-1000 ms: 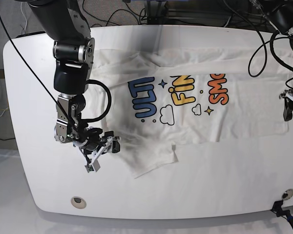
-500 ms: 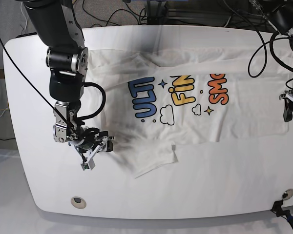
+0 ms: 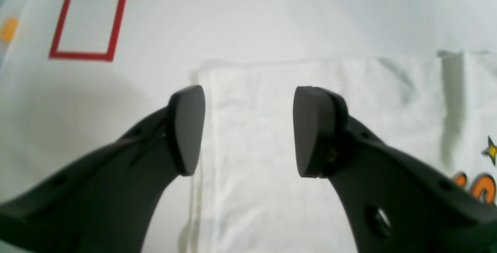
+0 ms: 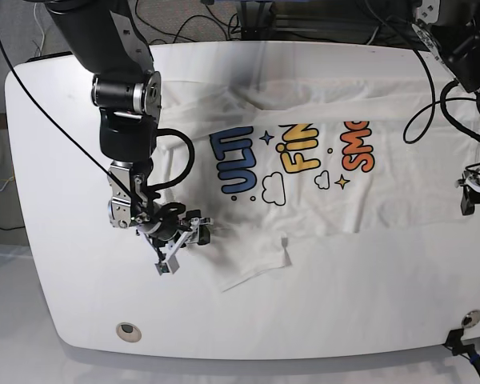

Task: Fold the T-shirt properly
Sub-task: 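Grasp the shirt's side edges with both grippers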

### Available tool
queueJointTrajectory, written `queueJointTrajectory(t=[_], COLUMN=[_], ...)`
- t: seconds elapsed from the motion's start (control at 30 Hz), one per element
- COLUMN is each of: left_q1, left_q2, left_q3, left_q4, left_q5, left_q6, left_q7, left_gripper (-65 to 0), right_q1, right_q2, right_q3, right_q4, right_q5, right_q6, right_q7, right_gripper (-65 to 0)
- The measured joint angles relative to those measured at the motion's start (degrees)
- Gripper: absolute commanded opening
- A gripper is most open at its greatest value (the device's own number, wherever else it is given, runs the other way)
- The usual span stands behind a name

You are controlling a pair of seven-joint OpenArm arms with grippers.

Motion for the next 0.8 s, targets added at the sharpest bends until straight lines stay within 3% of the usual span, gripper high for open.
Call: queueJointTrajectory(t=[0.3, 0.4, 0.8], left_q1=[-6.6, -7.7, -18.1], left_q2=[-5.5, -6.5, -6.2], left_q3=[4.7, 6.5, 8.6], left_q4=[-19.3, -24.7, -48.2], left_q5=[-0.3, 0.8, 11.1], left_q6=[0.6, 4.9, 6.4], left_q7=[-11.1, -15.5, -31.0], left_gripper=[-30.6, -30.6, -30.6], right_q1=[-0.6, -0.9, -0.9], right_q2=[-1.1, -1.1, -1.1], right_q3=[0.0, 0.0, 0.0], right_q4=[0.2, 0.3, 0.3], right_q5=[0.8, 0.8, 1.0], right_q6=[0.0, 0.3, 0.5], right_q7=[0.5, 0.9, 0.9], right_gripper=[-35.7, -35.7, -35.7])
